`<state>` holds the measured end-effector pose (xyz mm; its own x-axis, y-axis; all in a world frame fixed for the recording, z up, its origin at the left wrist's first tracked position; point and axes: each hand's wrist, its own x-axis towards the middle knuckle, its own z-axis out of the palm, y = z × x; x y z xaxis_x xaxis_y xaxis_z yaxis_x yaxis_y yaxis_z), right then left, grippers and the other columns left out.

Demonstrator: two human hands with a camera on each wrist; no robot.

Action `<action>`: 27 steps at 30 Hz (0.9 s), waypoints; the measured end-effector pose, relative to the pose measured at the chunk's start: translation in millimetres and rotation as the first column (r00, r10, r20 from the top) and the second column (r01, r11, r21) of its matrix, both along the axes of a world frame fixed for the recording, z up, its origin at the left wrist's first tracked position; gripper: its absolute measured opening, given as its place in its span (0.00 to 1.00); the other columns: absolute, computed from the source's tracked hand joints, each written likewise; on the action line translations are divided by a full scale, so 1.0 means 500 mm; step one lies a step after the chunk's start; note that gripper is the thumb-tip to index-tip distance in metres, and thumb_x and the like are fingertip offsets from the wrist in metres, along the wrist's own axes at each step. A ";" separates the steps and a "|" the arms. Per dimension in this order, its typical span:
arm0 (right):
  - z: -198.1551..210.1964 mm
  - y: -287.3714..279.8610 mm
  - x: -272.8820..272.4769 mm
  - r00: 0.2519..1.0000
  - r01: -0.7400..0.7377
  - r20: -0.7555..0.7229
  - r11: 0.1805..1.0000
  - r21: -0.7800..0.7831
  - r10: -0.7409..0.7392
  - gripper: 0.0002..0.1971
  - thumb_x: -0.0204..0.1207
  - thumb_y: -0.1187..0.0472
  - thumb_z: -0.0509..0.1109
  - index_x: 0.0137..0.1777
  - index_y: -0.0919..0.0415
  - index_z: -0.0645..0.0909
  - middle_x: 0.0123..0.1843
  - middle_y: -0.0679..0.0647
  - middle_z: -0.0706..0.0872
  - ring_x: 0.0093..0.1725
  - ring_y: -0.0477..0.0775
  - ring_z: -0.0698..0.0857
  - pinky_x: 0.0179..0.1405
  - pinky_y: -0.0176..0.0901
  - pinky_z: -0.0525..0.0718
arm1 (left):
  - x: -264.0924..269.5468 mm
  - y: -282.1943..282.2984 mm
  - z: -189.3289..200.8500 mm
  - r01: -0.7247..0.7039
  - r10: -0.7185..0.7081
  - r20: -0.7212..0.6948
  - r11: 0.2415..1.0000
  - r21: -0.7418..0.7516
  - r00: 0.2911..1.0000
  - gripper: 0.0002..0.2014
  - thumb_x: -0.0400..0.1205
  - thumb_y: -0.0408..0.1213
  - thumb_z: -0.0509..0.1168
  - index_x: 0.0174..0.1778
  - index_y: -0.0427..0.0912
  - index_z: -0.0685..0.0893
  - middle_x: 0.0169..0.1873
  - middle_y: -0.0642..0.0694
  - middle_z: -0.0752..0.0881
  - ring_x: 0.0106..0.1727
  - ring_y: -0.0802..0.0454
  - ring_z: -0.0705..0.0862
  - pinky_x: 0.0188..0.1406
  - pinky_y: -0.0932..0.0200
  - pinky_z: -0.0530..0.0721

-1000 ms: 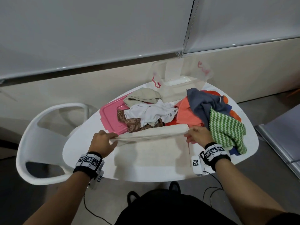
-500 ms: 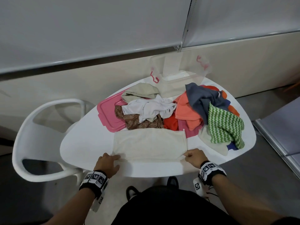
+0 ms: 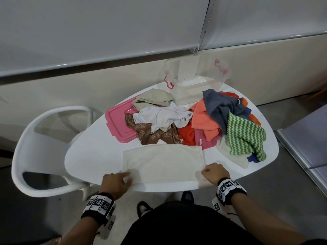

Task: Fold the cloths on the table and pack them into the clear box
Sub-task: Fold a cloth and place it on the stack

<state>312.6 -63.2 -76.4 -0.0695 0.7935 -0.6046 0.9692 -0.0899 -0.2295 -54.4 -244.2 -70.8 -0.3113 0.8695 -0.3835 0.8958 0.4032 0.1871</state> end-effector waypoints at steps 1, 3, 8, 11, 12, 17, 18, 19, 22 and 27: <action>-0.003 0.003 -0.003 1.000 0.002 -0.012 1.000 0.009 -0.002 0.10 0.71 0.48 0.67 0.32 0.49 0.84 0.37 0.42 0.87 0.45 0.51 0.87 0.47 0.43 0.86 | -0.008 0.003 0.001 -0.108 0.109 0.002 0.982 0.155 0.994 0.21 0.79 0.61 0.55 0.50 0.58 0.91 0.30 0.50 0.91 0.41 0.45 0.91 0.55 0.50 0.80; -0.010 0.006 -0.007 0.999 0.010 -0.041 0.999 0.031 -0.009 0.09 0.71 0.42 0.70 0.41 0.46 0.81 0.43 0.43 0.87 0.49 0.51 0.86 0.51 0.45 0.84 | -0.015 0.016 0.024 -0.309 0.300 0.074 0.908 0.283 0.951 0.21 0.79 0.61 0.56 0.38 0.53 0.90 0.22 0.48 0.87 0.34 0.43 0.89 0.49 0.50 0.82; -0.012 0.001 -0.041 0.998 -0.062 -0.010 0.989 0.133 0.064 0.17 0.72 0.54 0.73 0.56 0.51 0.71 0.54 0.51 0.76 0.55 0.58 0.82 0.48 0.46 0.77 | -0.026 0.070 -0.023 -0.630 0.630 0.260 0.771 -0.094 0.732 0.25 0.77 0.61 0.67 0.63 0.47 0.81 0.57 0.44 0.88 0.63 0.41 0.82 0.58 0.52 0.79; -0.013 -0.006 -0.059 0.984 -0.177 0.028 0.962 0.207 0.175 0.25 0.70 0.64 0.70 0.66 0.51 0.70 0.62 0.54 0.73 0.63 0.59 0.78 0.55 0.48 0.77 | -0.008 0.094 -0.073 -0.661 0.672 0.331 0.732 -0.163 0.662 0.33 0.75 0.58 0.73 0.66 0.37 0.76 0.65 0.37 0.81 0.67 0.37 0.79 0.62 0.48 0.77; -0.016 -0.008 -0.063 0.973 -0.229 0.028 0.956 0.181 0.228 0.31 0.69 0.66 0.69 0.73 0.49 0.68 0.67 0.54 0.71 0.67 0.59 0.75 0.60 0.48 0.77 | -0.004 0.102 -0.085 -0.670 0.677 0.349 0.724 -0.161 0.648 0.35 0.74 0.58 0.73 0.68 0.36 0.76 0.66 0.36 0.81 0.68 0.37 0.79 0.64 0.48 0.77; -0.026 -0.040 -0.069 0.872 -0.465 0.204 0.883 0.061 0.445 0.47 0.69 0.66 0.67 0.87 0.46 0.48 0.82 0.55 0.56 0.78 0.61 0.62 0.71 0.53 0.72 | -0.001 0.119 -0.114 -0.688 0.684 0.354 0.713 -0.136 0.638 0.30 0.80 0.55 0.67 0.69 0.34 0.78 0.66 0.32 0.80 0.67 0.32 0.79 0.67 0.43 0.77; -0.023 -0.044 -0.071 0.868 -0.459 0.241 0.887 0.052 0.435 0.48 0.69 0.65 0.67 0.87 0.47 0.47 0.83 0.56 0.55 0.78 0.62 0.62 0.71 0.54 0.72 | 0.003 0.119 -0.112 -0.701 0.670 0.391 0.709 -0.082 0.631 0.27 0.82 0.51 0.67 0.68 0.32 0.77 0.64 0.30 0.81 0.65 0.31 0.80 0.65 0.43 0.78; -0.020 -0.046 -0.072 0.868 -0.442 0.273 0.896 0.043 0.415 0.48 0.69 0.64 0.67 0.86 0.47 0.47 0.82 0.57 0.56 0.77 0.63 0.63 0.70 0.55 0.72 | 0.008 0.119 -0.108 -0.715 0.647 0.438 0.699 -0.015 0.624 0.24 0.83 0.47 0.65 0.66 0.31 0.75 0.62 0.29 0.82 0.62 0.30 0.81 0.61 0.43 0.78; -0.008 -0.043 -0.078 0.880 -0.356 0.329 0.934 -0.024 0.344 0.46 0.69 0.55 0.69 0.86 0.49 0.49 0.79 0.59 0.61 0.75 0.63 0.66 0.70 0.57 0.71 | 0.015 0.100 -0.089 -0.689 0.560 0.497 0.716 0.113 0.663 0.18 0.87 0.45 0.60 0.64 0.35 0.69 0.53 0.27 0.84 0.54 0.29 0.84 0.51 0.44 0.78; 0.016 -0.029 -0.117 0.939 -0.303 0.214 0.941 0.149 0.269 0.30 0.71 0.45 0.64 0.74 0.51 0.73 0.70 0.55 0.74 0.72 0.59 0.71 0.68 0.54 0.70 | -0.010 0.020 -0.114 -0.583 0.500 0.392 0.803 0.123 0.772 0.21 0.87 0.51 0.57 0.73 0.47 0.65 0.56 0.32 0.86 0.52 0.29 0.86 0.49 0.43 0.80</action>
<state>254.1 -77.9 -68.5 -0.2084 0.8520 -0.4802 0.9744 0.2229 -0.0274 -59.2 -234.1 -127.7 -0.6501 0.6665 -0.3649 0.4090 0.7117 0.5712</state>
